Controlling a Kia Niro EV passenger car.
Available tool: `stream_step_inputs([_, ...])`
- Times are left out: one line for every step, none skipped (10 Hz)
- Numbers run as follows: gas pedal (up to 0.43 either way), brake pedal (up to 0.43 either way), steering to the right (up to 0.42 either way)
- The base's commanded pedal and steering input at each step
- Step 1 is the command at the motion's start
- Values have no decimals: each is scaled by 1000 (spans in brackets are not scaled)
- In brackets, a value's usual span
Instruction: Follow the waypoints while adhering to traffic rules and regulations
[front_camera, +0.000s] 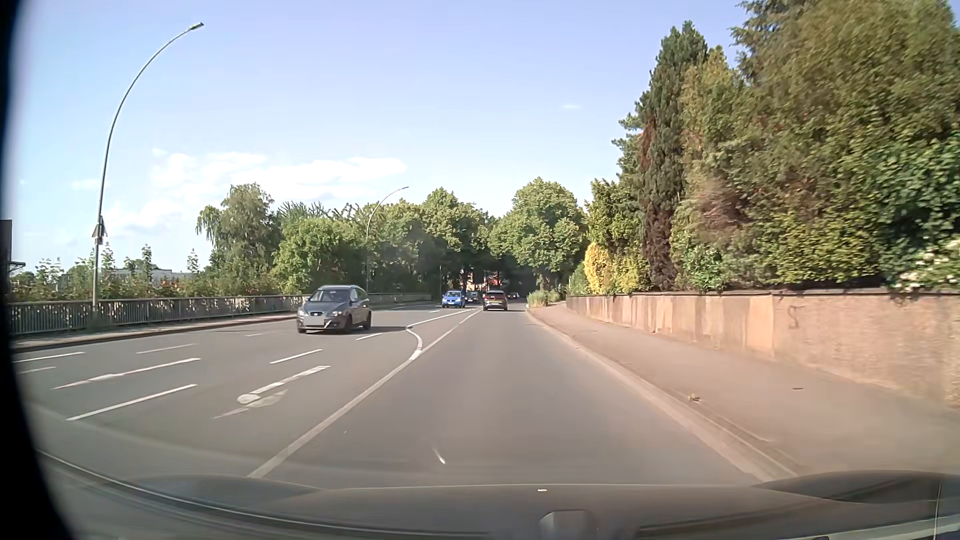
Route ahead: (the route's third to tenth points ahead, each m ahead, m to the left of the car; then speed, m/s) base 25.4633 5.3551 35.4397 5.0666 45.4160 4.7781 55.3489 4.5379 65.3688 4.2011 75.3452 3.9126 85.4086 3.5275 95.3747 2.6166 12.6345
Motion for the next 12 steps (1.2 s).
stream_step_inputs([157, 6, -9])
stream_step_inputs([157, 6, -7])
stream_step_inputs([150, 6, -6])
stream_step_inputs([150, 6, -6])
stream_step_inputs([150, 6, -4])
stream_step_inputs([150, 6, -3])
stream_step_inputs([157, 6, -3])
stream_step_inputs([157, 6, -3])
stream_step_inputs([157, 6, -2])
stream_step_inputs([150, 6, -2])
stream_step_inputs([150, 6, -2])
stream_step_inputs([130, 6, -4])
